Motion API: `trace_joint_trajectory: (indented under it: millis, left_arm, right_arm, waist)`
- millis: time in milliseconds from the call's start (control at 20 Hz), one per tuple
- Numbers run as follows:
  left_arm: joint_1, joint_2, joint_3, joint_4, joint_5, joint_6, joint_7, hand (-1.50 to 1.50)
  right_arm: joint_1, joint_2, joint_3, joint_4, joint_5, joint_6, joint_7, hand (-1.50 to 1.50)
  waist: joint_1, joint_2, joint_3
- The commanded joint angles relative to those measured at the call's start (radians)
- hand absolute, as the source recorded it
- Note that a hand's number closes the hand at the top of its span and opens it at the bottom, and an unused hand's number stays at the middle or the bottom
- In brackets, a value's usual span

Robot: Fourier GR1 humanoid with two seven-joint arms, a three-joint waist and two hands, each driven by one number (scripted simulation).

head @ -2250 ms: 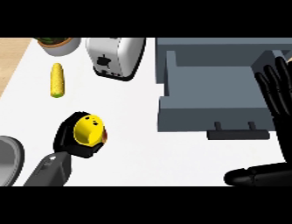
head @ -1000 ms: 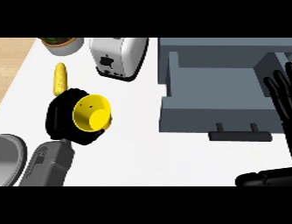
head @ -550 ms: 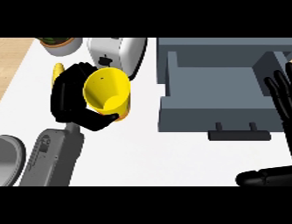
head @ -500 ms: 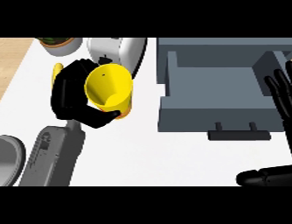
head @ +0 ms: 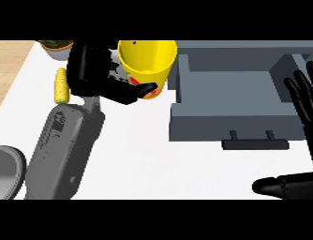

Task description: Pick up the cup, place it into the drawer and close the drawer

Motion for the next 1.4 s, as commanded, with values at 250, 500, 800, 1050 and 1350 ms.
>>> trace_joint_trajectory:
  millis: [250,500,800,1050,1350]
  left_arm:
    - [-0.245,-0.006,-0.04,0.11,-0.028,0.132,0.145,1.5]
    - [-0.323,-0.006,-0.073,0.251,-0.032,0.146,0.115,1.5]
    - [-0.444,-0.006,-0.113,0.441,0.048,0.232,0.058,1.5]
    - [-0.545,-0.006,-0.115,0.71,0.123,0.232,-0.114,1.5]
    - [-0.564,-0.006,-0.261,0.805,0.246,0.262,-0.139,1.5]
  right_arm:
    - [0.029,0.037,0.049,-0.057,0.04,-0.038,0.031,-1.5]
    - [-0.044,0.002,0.017,0.046,0.022,-0.003,0.0,-1.5]
    - [-0.008,0.037,0.047,0.068,0.064,-0.016,-0.047,-1.5]
    - [-0.018,0.01,0.014,0.087,0.014,0.024,-0.063,-1.5]
    - [-0.016,0.016,0.016,0.06,0.025,0.01,-0.06,-1.5]
  waist:
    - [-0.006,-0.001,0.0]
    - [-0.003,0.002,0.0]
    - [-0.012,0.003,0.0]
    - [-0.037,0.012,0.001]
    - [-0.044,0.011,0.001]
